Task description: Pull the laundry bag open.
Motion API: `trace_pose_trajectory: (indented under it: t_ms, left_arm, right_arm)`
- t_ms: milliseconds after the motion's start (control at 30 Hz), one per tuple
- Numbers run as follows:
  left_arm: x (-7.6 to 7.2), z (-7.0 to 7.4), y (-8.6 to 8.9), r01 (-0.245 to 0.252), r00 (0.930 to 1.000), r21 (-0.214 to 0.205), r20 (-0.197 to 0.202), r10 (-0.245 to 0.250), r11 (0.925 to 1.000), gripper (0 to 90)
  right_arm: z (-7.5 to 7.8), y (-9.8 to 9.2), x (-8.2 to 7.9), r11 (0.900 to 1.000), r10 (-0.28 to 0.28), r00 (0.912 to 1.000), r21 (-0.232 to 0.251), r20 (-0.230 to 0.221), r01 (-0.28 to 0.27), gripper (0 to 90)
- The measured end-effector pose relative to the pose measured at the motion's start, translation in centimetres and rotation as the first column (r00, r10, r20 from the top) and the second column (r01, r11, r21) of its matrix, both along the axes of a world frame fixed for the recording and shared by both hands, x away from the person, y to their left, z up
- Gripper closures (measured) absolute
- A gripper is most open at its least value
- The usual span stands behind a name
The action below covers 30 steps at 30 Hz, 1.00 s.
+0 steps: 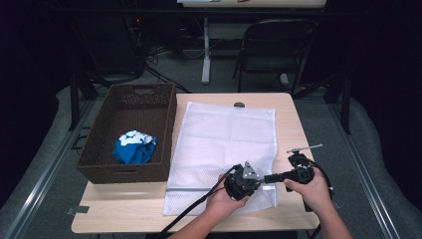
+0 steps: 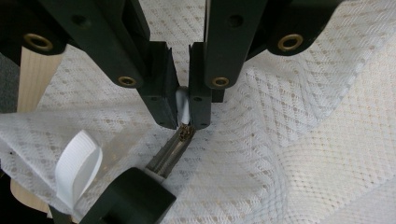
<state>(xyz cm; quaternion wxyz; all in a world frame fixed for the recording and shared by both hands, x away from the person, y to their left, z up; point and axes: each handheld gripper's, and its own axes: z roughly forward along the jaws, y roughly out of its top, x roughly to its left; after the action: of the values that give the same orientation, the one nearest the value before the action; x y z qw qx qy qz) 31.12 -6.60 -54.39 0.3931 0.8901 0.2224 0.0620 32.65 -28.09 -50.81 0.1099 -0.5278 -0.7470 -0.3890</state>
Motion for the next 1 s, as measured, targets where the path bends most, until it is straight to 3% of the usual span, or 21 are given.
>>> trace_pose_trajectory:
  t_ms: [767,1000]
  left_arm:
    - [0.21,0.41,0.58,0.005,0.9995,0.006,-0.032,-0.005,1.0000,86.6]
    - [0.44,0.39,0.73,0.003,0.9971,-0.009,-0.076,-0.003,1.0000,86.6]
  right_arm:
    - [0.00,-0.83,-0.03,0.9997,-0.023,0.9997,-0.006,0.002,0.023,84.7]
    - [0.02,-0.78,-0.09,0.9997,-0.023,0.9997,-0.010,0.000,0.023,84.7]
